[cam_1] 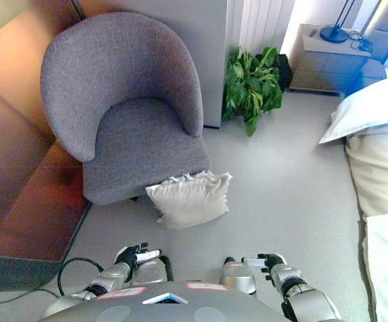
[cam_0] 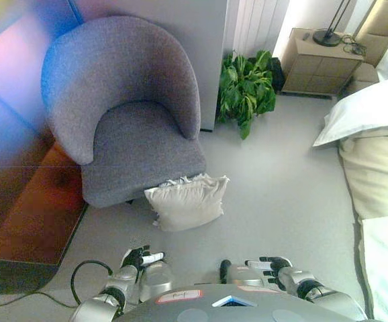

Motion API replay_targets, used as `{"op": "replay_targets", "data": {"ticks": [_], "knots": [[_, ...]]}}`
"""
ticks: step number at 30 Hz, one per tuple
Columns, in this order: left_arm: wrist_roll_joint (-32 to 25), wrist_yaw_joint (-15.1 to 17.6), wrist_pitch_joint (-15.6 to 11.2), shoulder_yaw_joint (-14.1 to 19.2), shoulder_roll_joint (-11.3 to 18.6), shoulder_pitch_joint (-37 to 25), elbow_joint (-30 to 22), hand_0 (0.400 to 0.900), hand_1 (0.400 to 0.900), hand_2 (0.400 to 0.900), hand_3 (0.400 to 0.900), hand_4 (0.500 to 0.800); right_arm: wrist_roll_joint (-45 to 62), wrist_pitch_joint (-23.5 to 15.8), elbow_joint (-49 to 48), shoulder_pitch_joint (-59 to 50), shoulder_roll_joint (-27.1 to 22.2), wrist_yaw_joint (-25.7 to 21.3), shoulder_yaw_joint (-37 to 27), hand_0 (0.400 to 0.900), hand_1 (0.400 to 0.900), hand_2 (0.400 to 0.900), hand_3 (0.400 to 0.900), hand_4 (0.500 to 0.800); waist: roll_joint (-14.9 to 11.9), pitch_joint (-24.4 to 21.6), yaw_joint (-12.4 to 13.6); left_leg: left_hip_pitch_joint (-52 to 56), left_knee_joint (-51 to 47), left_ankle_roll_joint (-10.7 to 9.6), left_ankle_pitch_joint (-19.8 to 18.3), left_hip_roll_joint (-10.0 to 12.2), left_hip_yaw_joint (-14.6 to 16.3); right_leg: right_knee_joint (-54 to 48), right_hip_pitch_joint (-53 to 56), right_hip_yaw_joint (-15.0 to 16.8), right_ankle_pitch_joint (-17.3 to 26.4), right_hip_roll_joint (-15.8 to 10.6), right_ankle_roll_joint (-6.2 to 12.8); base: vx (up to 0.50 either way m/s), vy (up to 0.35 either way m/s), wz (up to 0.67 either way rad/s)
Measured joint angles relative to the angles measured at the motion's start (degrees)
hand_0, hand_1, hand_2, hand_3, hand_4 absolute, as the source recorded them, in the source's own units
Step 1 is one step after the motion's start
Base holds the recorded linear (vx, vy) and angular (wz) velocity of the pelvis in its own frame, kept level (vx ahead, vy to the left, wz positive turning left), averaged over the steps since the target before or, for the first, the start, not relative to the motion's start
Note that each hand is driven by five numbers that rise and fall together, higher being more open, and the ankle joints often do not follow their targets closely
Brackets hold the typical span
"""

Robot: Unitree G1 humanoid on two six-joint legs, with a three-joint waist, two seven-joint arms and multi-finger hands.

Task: Pick up the pillow and put it on the sofa.

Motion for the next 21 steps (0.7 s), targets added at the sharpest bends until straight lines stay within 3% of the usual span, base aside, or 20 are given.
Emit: {"op": "replay_targets", "data": {"ticks": [1,2,4,5,10,12,13,14,15,17,19,21], "knots": [[-0.2,0.0,-0.1,0.3,-0.9,0.1,0.6,0.900,0.900,0.900,0.900,0.800,0.0,0.0,0.2,0.1,-0.6,0.1,0.0,0.900,0.900,0.900,0.900,0.800,1.5,-0.1,0.1,1.5,-4.3,-0.4,-0.7,-0.2,-0.2,-2.3,0.6,0.0,0.3,0.9,0.53,0.31,0.145,-0.26],[-0.2,0.0,-0.1,0.9,-1.5,0.4,1.1,0.900,0.900,0.900,0.900,0.800,0.0,0.0,0.5,0.3,-0.9,0.2,0.0,0.900,0.900,0.900,0.900,0.800,2.5,0.2,0.9,2.2,-6.0,1.8,1.2,0.1,-0.3,-3.6,1.9,0.1,0.9,2.0,1.47,0.32,0.154,-0.21],[-1.7,0.1,-1.8,1.8,-0.7,2.1,0.1,0.900,0.900,0.900,0.900,0.800,0.0,-0.1,1.1,1.0,0.3,0.7,-0.5,0.900,0.900,0.900,0.900,0.800,1.7,0.7,2.8,3.6,-4.4,2.9,2.1,0.5,1.4,2.4,2.7,-1.3,-0.2,3.2,1.85,0.33,0.185,-0.11],[-2.0,0.1,-2.3,2.3,0.2,2.6,-0.1,0.900,0.900,0.900,0.900,0.800,-0.3,-0.1,1.5,1.4,1.1,0.9,-0.4,0.900,0.900,0.900,0.900,0.800,0.1,0.3,3.2,4.0,-3.6,4.3,2.0,-0.4,2.1,2.5,3.6,-2.0,-2.9,2.7,1.22,0.32,0.204,0.00],[-2.1,1.3,-2.1,3.5,1.0,1.0,0.0,0.900,0.900,0.900,0.900,0.800,-1.1,-0.2,2.7,1.1,2.1,0.8,-1.8,0.900,0.900,0.900,0.900,0.800,-1.6,0.8,2.8,0.5,7.0,5.2,-3.8,-1.1,0.8,-1.3,7.6,0.5,-3.1,1.5,1.86,0.36,0.198,0.05],[-1.7,1.3,-1.9,3.6,1.8,-0.5,-0.2,0.900,0.900,0.900,0.900,0.800,-1.1,-0.1,3.7,-0.8,3.2,0.9,-1.8,0.900,0.900,0.900,0.900,0.800,-3.4,2.2,3.6,-6.1,17.8,4.4,-7.6,-0.3,-0.2,-2.4,9.0,2.7,-3.8,0.9,1.79,0.32,0.211,0.07],[-1.6,1.2,-1.9,3.6,1.7,-1.2,-0.3,0.900,0.900,0.900,0.900,0.800,-1.2,0.1,3.8,-0.8,3.4,0.9,-1.8,0.900,0.900,0.900,0.900,0.800,-3.4,2.2,4.3,-7.2,15.9,4.5,-7.5,-0.7,-0.6,-2.5,9.4,2.7,-4.3,0.8,1.98,0.29,0.221,0.13],[-1.3,1.1,-1.9,3.6,1.3,-1.7,-0.4,0.900,0.900,0.900,0.900,0.800,-1.3,0.1,3.9,-0.9,3.1,0.9,-1.7,0.900,0.900,0.900,0.900,0.800,-3.5,2.3,4.7,-7.9,14.1,5.2,-6.8,-0.5,-0.6,-2.4,9.9,2.4,-5.4,1.0,2.17,0.26,0.238,0.19],[-1.3,1.1,-1.9,3.6,1.3,-1.5,-0.5,0.900,0.900,0.900,0.900,0.800,-1.4,-0.3,4.5,-1.1,3.2,0.9,-1.7,0.900,0.900,0.900,0.900,0.800,-3.1,2.0,4.8,-7.9,12.2,7.1,-3.1,-0.9,-0.9,-1.9,10.9,2.4,-6.5,0.8,2.71,0.23,0.245,0.22],[-1.2,1.2,-1.0,3.5,2.4,-1.6,-0.8,0.900,0.900,0.900,0.900,0.800,-1.8,-0.7,4.3,-0.8,4.7,1.1,-1.5,0.900,0.900,0.900,0.900,0.800,-5.6,1.0,5.8,-6.1,12.5,8.0,-4.7,-2.3,1.5,-0.4,11.3,1.2,-7.1,-1.6,4.14,0.21,0.263,0.33],[-0.6,1.1,-0.3,3.4,2.6,-2.1,-0.9,0.900,0.900,0.900,0.900,0.800,-1.8,-1.8,2.8,-1.0,5.4,1.0,-1.2,0.900,0.900,0.900,0.900,0.800,-5.6,0.9,5.5,-5.9,13.4,8.9,-6.5,-2.7,1.8,3.5,10.8,-2.0,-7.2,-2.2,4.59,0.16,0.289,0.26],[1.0,0.9,1.0,2.9,2.3,-3.5,-0.9,0.900,0.900,0.900,0.900,0.800,-1.8,-1.8,1.9,-1.0,5.5,1.0,-1.1,0.900,0.900,0.900,0.900,0.800,-5.2,0.3,5.5,-4.4,12.0,9.7,-7.1,-3.6,2.6,9.2,8.7,-3.3,-7.3,-3.3,4.94,0.17,0.256,0.26]]}}
